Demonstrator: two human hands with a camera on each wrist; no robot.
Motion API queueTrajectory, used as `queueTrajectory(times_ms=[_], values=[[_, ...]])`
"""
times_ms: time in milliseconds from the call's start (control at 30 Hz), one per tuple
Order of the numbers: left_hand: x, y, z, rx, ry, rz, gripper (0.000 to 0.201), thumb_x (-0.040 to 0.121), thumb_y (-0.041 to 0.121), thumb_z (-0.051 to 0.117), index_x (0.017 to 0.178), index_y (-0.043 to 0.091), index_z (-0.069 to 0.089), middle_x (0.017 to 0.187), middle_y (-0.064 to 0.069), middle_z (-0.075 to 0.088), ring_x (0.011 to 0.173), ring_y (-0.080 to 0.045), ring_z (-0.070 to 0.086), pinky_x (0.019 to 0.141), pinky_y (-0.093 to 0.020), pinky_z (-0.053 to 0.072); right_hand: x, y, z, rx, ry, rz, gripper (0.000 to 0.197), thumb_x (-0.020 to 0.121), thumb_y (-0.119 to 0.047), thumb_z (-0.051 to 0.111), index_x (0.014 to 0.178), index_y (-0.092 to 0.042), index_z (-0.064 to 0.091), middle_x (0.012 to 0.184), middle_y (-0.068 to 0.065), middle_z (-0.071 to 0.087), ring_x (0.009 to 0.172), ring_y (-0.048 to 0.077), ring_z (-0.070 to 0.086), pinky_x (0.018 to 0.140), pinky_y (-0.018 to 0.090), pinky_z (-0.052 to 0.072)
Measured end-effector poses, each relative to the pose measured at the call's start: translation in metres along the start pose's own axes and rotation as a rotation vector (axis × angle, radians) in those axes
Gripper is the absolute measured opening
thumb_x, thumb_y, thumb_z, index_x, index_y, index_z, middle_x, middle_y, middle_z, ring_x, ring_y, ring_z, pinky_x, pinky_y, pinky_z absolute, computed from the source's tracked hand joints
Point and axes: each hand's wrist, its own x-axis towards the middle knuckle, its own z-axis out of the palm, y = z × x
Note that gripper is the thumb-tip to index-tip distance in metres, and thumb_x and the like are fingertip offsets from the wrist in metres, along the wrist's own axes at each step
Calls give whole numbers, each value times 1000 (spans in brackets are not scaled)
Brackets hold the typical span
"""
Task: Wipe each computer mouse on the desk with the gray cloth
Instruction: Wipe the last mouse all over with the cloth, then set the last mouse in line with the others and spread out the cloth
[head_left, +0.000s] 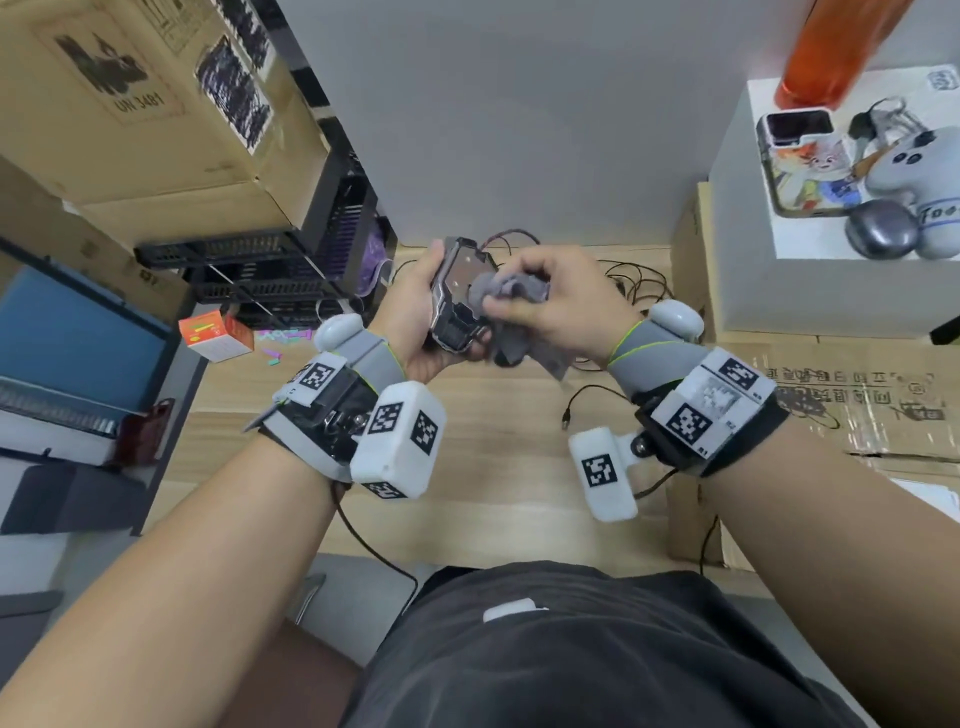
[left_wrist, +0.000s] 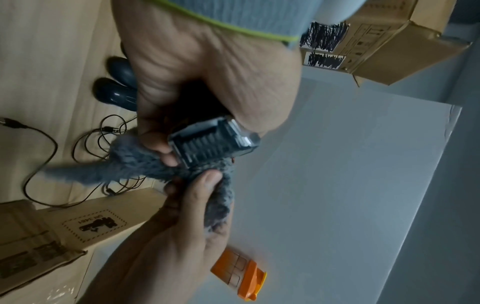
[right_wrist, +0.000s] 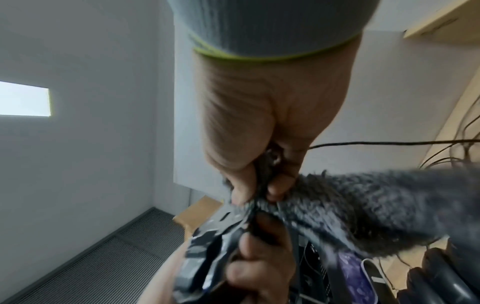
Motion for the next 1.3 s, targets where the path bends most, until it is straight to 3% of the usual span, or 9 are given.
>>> queueTrajectory(times_ms=[100, 233, 333, 467, 567, 767, 1000, 1133, 1300], values=[[0, -4, 5, 1, 5, -11, 62, 104, 60, 28, 104, 11, 67, 76, -10, 68, 53, -24, 56, 49, -23, 46, 10, 10, -3, -27, 162, 24, 18, 74, -35, 74, 79, -20, 65, 78, -1, 69, 72, 15, 62, 77, 46, 55], [13, -3, -10, -46, 72, -22, 65, 103, 62, 28, 116, 10, 65, 90, -10, 70, 53, -20, 61, 49, -20, 48, 4, 19, 19, 115, -62, 54, 19, 82, -18, 74, 82, -5, 60, 69, 14, 68, 59, 23, 61, 60, 41, 55], [25, -6, -27, 52, 189, -38, 65, 99, 68, 36, 116, 13, 67, 93, -9, 71, 57, -22, 62, 51, -23, 51, 5, 60, 25, -126, -225, 270, 21, 83, -18, 74, 75, -7, 58, 55, -9, 61, 57, 11, 61, 61, 31, 54], [47, -18, -46, 121, 194, -95, 58, 94, 69, 49, 105, 16, 68, 88, -7, 73, 68, -27, 68, 61, -36, 62, -10, 118, 35, -506, -273, 598, 32, 79, -38, 73, 68, -15, 53, 63, -1, 49, 70, 22, 50, 54, 29, 34], [69, -33, -62, 164, 179, -167, 47, 90, 62, 62, 104, 18, 68, 87, -4, 66, 69, -25, 63, 53, -30, 56, -24, 149, 45, -485, -374, 854, 26, 79, -35, 73, 77, -11, 64, 70, 2, 61, 72, 24, 57, 56, 25, 41], [108, -44, -79, 306, 25, -185, 27, 96, 47, 64, 82, 23, 66, 55, 7, 63, 55, -14, 56, 63, -26, 46, -1, 166, 52, -531, -278, 928, 38, 85, -38, 68, 118, -21, 63, 114, 1, 64, 103, 22, 59, 89, 32, 49], [155, -31, -93, 286, -46, -115, 27, 93, 45, 69, 86, 18, 66, 68, 4, 71, 60, -12, 66, 59, -26, 50, 45, 186, 62, -338, -132, 992, 24, 87, -37, 68, 107, -24, 65, 95, -3, 64, 90, 22, 65, 86, 41, 57], [177, -30, -96, 288, -9, -118, 32, 83, 44, 80, 99, 17, 72, 90, 0, 76, 85, -20, 71, 73, -33, 51, 53, 203, 57, -283, -111, 1105, 33, 88, -37, 67, 117, -24, 61, 109, 3, 64, 97, 27, 66, 91, 46, 55], [196, -41, -87, 372, -3, -107, 49, 66, 34, 88, 107, 16, 69, 87, 1, 73, 78, -17, 69, 69, -30, 53, 64, 224, 43, -371, -190, 1174, 54, 90, -36, 64, 137, -14, 48, 129, 10, 57, 114, 32, 57, 99, 48, 49]])
